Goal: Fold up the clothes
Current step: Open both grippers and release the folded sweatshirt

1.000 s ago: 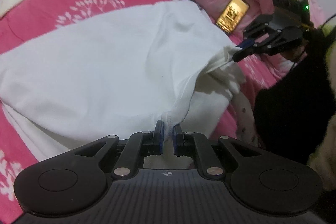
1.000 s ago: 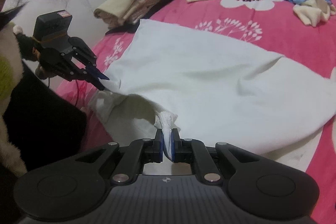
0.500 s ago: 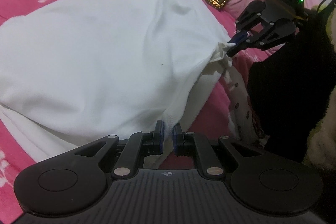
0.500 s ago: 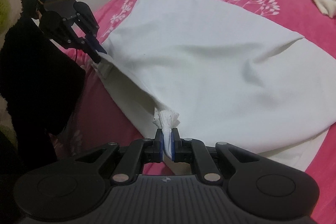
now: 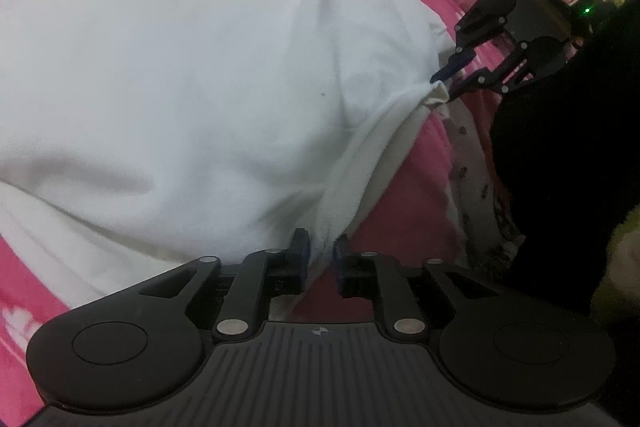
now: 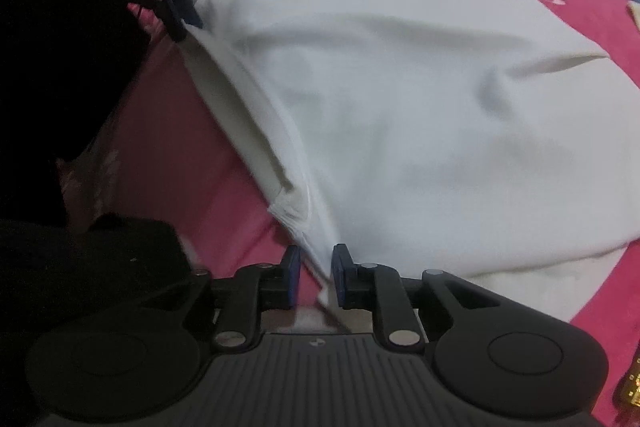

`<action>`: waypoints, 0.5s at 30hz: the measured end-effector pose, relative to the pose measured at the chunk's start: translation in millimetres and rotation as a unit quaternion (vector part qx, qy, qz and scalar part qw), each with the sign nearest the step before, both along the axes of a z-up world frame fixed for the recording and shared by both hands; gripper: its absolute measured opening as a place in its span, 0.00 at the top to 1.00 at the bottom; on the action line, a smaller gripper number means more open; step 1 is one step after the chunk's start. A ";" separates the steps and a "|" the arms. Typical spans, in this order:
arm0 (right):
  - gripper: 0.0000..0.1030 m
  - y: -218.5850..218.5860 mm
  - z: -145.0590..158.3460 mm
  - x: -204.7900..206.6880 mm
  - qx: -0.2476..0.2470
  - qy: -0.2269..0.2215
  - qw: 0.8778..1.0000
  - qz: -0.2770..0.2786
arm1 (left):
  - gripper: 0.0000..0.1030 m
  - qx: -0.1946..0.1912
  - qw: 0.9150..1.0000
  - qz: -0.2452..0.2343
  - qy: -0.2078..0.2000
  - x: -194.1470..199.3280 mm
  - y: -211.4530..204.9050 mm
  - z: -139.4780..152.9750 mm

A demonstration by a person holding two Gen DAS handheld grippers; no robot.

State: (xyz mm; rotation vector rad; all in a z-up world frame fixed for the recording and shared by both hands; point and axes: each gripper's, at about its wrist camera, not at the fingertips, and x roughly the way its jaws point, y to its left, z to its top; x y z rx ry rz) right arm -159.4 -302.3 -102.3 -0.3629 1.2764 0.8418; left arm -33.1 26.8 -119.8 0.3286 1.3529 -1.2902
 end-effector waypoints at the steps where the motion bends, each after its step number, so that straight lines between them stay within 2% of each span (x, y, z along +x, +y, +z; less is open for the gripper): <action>1: 0.82 -2.7 2.3 0.7 -0.002 0.005 1.000 0.001 | 0.79 0.004 1.000 -0.004 0.009 1.1 0.9 2.4; 4: 0.82 -13.2 17.8 7.6 0.003 0.004 1.000 -0.001 | 0.78 0.016 0.999 -0.020 0.029 7.9 1.3 12.8; 8: 0.81 -18.8 38.3 27.9 0.075 -0.017 0.996 -0.055 | 0.75 -0.001 1.000 0.006 0.008 22.8 2.8 25.6; 12: 0.80 -0.2 27.6 34.4 0.120 -0.035 0.990 -0.063 | 0.75 -0.017 0.999 0.031 -0.013 23.6 -8.5 18.1; 15: 0.81 9.7 -1.8 24.0 0.067 -0.009 0.997 -0.030 | 0.75 0.002 0.999 0.015 -0.046 7.9 -12.0 0.3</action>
